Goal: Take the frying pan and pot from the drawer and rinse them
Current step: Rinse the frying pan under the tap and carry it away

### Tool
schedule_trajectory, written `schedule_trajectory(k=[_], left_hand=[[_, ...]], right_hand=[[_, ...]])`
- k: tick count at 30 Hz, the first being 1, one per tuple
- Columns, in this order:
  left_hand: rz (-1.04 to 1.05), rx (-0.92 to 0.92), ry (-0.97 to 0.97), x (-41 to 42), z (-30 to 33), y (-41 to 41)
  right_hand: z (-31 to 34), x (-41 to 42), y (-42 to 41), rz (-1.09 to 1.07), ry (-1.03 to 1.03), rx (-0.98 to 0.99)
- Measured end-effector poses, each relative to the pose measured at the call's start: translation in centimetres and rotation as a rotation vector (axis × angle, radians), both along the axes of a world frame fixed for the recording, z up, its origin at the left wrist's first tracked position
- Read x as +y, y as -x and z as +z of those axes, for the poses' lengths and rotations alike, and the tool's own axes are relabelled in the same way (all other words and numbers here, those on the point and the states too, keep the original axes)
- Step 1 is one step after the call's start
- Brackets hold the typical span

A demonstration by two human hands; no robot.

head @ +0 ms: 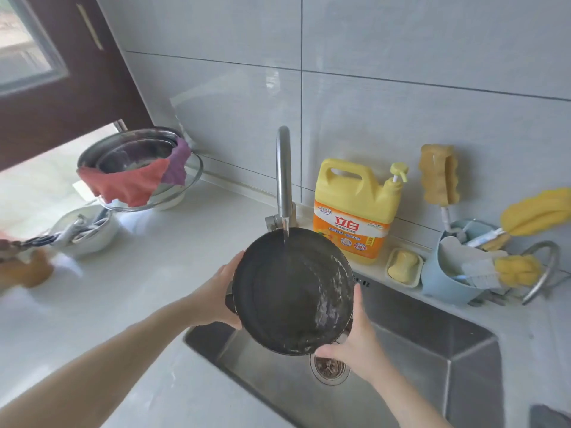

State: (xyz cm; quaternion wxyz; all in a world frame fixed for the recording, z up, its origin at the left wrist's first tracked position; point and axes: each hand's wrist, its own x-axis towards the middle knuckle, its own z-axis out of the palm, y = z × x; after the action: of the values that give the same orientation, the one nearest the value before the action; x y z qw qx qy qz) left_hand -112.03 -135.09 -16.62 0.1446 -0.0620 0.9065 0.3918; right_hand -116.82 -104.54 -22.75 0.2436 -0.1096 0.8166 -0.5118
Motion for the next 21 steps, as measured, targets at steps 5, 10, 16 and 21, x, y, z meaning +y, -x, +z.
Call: schedule_trajectory(k=[5,10,16,21], left_hand=[[0.023,-0.101,-0.163,1.5,-2.5,-0.6],[-0.01,-0.248,-0.195,2.1,-2.3,0.2],[-0.064,-0.176,-0.04,-0.5,-0.6,1.0],[-0.065,-0.058,0.058,0.5,0.3,2.3]], right_hand=[[4.2,2.1,4.6,0.184,-0.245,0.068],[5.3,3.8,4.4,0.207,-0.207,-0.024],[0.6,1.9,0.3,0.038,-0.051,-0.185],[-0.6,1.1,0.7,-0.033,0.007,-0.103]])
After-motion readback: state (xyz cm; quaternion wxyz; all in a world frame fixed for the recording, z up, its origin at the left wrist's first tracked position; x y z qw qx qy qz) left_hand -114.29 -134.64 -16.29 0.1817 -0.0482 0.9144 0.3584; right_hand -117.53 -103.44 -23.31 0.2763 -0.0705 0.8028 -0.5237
